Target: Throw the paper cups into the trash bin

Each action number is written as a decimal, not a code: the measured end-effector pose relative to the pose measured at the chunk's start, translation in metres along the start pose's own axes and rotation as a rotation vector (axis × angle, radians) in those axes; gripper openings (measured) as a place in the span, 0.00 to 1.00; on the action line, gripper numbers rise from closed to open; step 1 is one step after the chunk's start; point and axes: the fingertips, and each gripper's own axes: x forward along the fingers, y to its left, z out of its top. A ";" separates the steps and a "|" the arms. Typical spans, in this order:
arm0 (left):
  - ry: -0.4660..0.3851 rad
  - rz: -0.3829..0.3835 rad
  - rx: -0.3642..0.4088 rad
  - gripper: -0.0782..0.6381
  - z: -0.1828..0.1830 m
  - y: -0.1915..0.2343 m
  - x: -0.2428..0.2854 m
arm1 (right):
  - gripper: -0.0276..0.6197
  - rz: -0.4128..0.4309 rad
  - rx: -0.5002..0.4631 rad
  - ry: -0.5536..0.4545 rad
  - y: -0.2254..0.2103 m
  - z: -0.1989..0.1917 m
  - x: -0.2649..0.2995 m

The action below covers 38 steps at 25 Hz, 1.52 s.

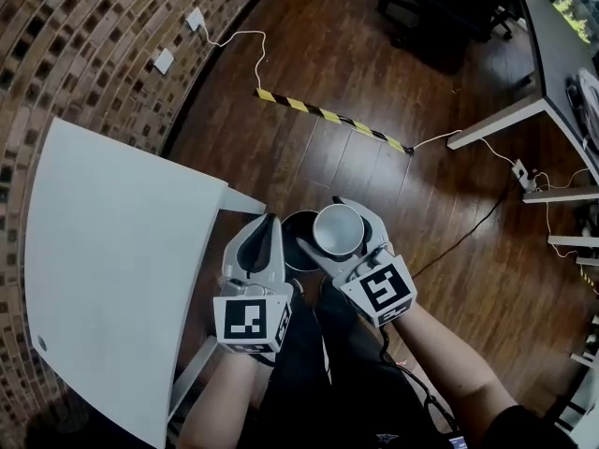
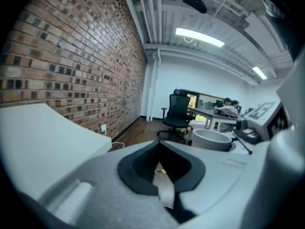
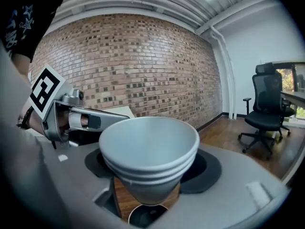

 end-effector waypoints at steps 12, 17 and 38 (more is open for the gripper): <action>0.077 0.028 -0.068 0.12 -0.095 0.021 0.028 | 0.59 0.047 0.029 0.044 0.004 -0.075 0.043; 0.129 0.041 -0.037 0.12 -0.144 0.044 0.056 | 0.59 0.020 0.045 0.088 -0.009 -0.124 0.056; 0.337 0.021 -0.066 0.12 -0.330 0.064 0.091 | 0.59 0.000 0.163 0.283 -0.011 -0.331 0.091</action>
